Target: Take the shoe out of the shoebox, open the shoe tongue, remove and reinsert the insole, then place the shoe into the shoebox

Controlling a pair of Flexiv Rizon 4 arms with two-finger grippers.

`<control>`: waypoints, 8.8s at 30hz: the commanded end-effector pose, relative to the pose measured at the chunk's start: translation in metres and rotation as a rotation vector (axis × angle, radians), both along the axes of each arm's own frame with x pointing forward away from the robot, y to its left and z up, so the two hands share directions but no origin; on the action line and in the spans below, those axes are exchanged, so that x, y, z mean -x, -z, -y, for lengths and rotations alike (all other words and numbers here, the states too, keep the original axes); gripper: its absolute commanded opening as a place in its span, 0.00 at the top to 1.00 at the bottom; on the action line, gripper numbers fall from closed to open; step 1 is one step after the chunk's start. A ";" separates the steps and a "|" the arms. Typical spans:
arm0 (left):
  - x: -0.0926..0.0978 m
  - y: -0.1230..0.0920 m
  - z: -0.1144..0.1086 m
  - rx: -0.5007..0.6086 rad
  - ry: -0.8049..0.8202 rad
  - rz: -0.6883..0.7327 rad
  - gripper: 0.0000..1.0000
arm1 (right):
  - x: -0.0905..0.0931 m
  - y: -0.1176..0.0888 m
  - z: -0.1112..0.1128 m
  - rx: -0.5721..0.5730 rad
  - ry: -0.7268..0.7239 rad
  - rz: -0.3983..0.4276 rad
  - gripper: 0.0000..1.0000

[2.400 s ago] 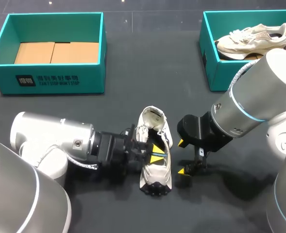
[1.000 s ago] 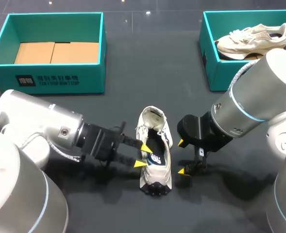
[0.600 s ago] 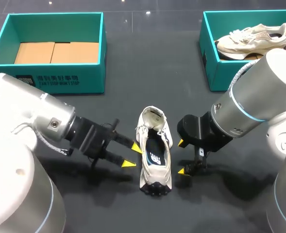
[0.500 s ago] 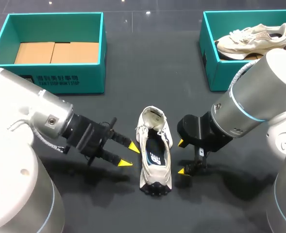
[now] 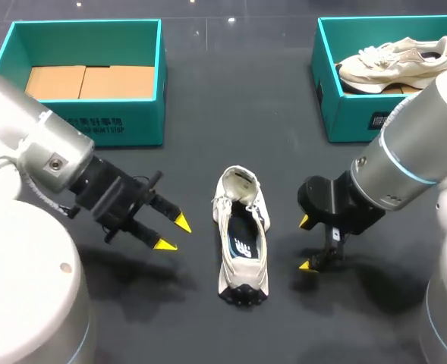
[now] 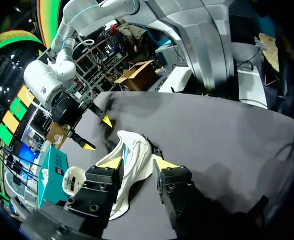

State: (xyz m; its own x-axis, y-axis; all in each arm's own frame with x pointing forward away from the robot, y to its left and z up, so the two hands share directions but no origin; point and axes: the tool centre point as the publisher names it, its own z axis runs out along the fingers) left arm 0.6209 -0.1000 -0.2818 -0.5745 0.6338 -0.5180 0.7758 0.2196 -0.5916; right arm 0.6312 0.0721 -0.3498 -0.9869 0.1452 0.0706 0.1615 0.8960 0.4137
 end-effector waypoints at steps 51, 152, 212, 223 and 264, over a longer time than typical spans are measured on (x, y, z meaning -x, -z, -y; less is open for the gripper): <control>-0.037 -0.079 -0.006 -0.433 0.705 0.221 1.00 | 0.011 -0.037 0.054 0.015 0.027 -0.011 0.00; -0.006 0.129 0.094 -0.648 0.773 0.378 1.00 | 0.023 -0.056 0.099 0.055 0.068 -0.001 0.00; -0.011 0.110 0.110 -0.598 0.537 0.404 1.00 | 0.023 -0.056 0.099 0.055 0.068 -0.001 0.00; -0.018 0.127 0.111 -0.645 0.531 0.410 1.00 | 0.023 -0.056 0.099 0.055 0.068 -0.001 0.00; -0.058 0.080 0.112 -0.745 0.443 0.671 0.98 | 0.023 -0.056 0.099 0.055 0.068 -0.001 0.00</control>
State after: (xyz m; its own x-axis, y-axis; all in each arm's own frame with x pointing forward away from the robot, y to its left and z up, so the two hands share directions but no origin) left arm 0.6758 -0.2039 -0.3565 0.0407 0.9977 -0.0534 0.9886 -0.0324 0.1472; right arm 0.6106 -0.0261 -0.2939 -0.9748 0.2136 0.0652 0.2225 0.9047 0.3633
